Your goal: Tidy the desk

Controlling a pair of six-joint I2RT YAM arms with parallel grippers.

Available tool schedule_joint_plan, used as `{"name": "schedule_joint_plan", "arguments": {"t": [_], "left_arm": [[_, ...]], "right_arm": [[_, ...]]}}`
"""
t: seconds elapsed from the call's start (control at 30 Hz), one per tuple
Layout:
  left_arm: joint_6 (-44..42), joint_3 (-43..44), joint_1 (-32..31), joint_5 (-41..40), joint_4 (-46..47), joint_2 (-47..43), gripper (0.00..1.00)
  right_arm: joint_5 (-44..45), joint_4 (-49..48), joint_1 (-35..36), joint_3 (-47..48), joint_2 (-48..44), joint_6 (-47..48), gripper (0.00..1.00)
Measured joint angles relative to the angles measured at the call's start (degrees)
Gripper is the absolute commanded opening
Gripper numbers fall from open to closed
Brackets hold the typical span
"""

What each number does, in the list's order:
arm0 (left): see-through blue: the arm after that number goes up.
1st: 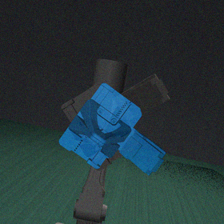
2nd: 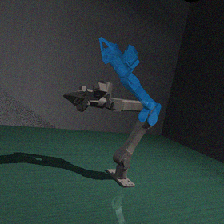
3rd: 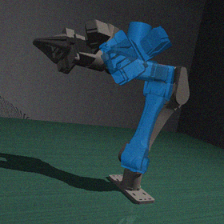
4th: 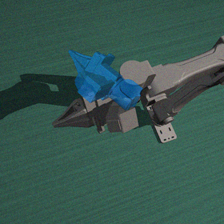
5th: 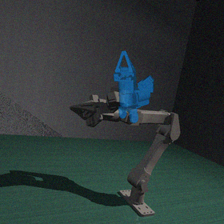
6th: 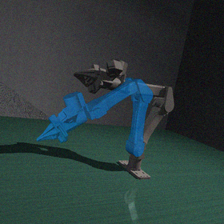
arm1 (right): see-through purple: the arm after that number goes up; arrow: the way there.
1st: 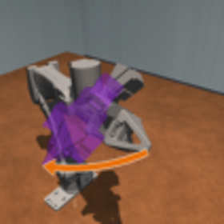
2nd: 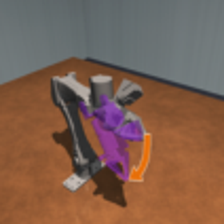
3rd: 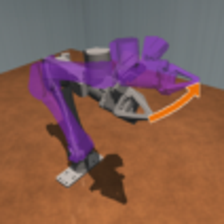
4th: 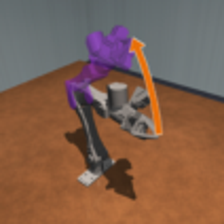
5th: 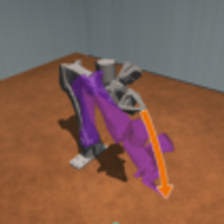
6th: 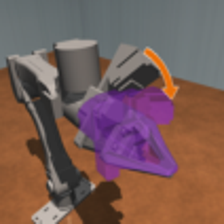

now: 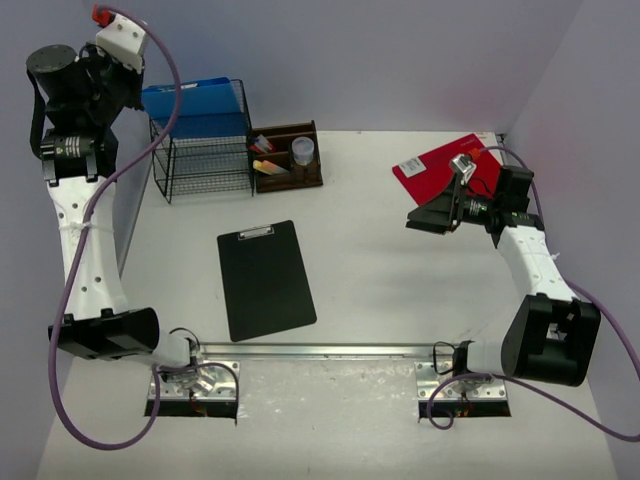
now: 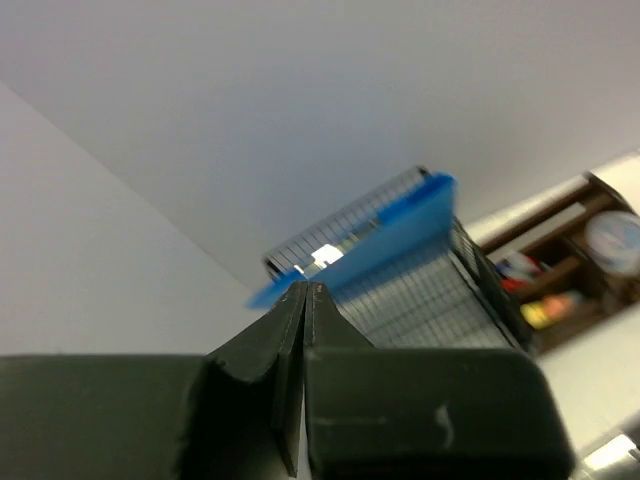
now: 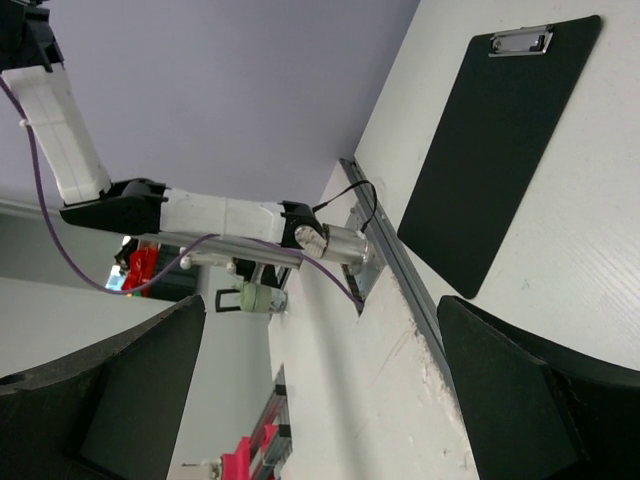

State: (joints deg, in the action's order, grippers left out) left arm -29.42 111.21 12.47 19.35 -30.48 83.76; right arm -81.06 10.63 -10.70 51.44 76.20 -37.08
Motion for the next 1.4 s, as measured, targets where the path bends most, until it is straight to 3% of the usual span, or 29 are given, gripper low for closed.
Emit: {"name": "schedule_joint_plan", "arguments": {"t": [0.2, 0.47, 0.73, 0.9, 1.2, 1.4], "left_arm": [[7.84, -1.33, -0.04, 0.53, -14.27, 4.80, 0.00], [18.08, -1.18, -1.35, -6.57, -16.40, 19.76, 0.00], [20.90, -5.90, -4.21, -14.63, 4.29, 21.85, 0.00], [22.09, 0.02, -4.28, -16.25, 17.14, 31.40, 0.01], [25.48, 3.95, -4.28, -14.77, 31.96, 42.99, 0.23], [27.51, 3.97, -4.29, -13.12, 41.58, 43.98, 0.39]], "right_arm": [[0.17, 0.22, 0.00, 0.00, 0.26, 0.04, 0.99], [1.54, 0.72, 0.01, 0.00, 1.43, 0.04, 0.99], [2.07, 1.14, 0.06, 0.00, 1.70, -0.03, 0.99], [2.90, 2.19, 0.07, 0.12, 1.79, 0.28, 0.99], [3.58, 4.15, 0.27, 0.49, 2.54, 1.19, 0.99], [4.17, 5.59, 0.35, 1.02, 2.58, 1.99, 0.99]]}}
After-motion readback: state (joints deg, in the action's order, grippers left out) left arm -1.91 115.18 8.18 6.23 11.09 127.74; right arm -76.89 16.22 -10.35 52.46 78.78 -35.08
